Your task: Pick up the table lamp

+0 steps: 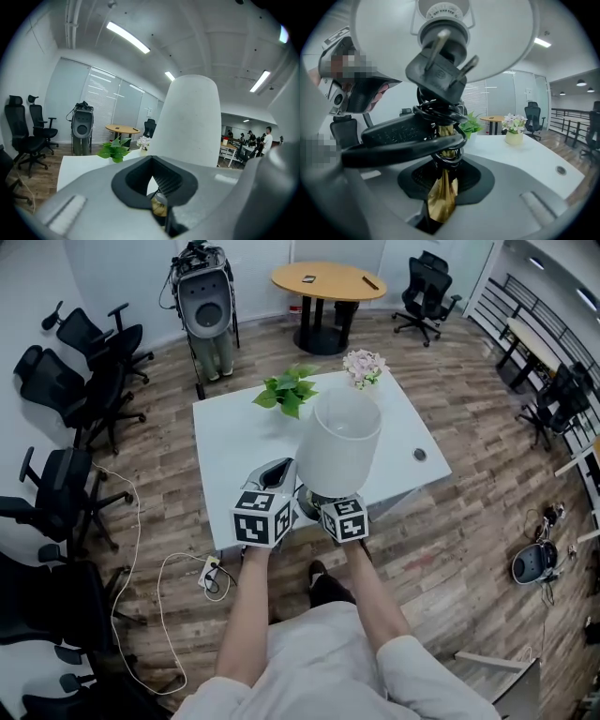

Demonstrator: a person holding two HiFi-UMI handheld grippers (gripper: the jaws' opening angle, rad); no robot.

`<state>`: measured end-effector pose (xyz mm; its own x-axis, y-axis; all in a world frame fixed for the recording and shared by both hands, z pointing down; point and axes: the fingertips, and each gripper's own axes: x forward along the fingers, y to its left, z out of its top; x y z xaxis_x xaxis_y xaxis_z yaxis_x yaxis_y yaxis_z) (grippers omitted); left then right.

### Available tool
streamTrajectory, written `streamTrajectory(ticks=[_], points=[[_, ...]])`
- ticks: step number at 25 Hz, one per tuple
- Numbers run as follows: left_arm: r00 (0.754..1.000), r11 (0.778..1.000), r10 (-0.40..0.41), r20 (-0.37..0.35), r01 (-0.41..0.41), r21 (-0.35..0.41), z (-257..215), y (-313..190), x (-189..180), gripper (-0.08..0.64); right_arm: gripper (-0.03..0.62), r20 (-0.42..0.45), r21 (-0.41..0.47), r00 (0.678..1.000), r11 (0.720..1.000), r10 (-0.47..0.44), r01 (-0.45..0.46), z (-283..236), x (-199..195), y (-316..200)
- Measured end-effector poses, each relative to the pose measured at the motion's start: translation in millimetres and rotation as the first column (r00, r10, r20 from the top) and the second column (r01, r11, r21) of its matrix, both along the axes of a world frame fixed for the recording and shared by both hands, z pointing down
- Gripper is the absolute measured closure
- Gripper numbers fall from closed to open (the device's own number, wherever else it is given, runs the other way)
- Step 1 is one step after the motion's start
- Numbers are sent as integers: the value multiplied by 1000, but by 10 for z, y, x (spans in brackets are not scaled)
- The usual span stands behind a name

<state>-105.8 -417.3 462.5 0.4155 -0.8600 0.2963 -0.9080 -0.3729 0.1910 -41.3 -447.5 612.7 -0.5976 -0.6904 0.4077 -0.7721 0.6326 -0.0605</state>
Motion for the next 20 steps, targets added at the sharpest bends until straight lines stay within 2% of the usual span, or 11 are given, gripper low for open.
streamTrajectory(ticks=[11,20], points=[[991,991,132,17,-132,-14,-187,789,180,558,485,-34,-28,991,991,128,-129,-258,172,625],[977,977,214,19,-213,-23,-191,1395,246,558,485,-35,-56,982,980,187,-189,-327,142,1066]])
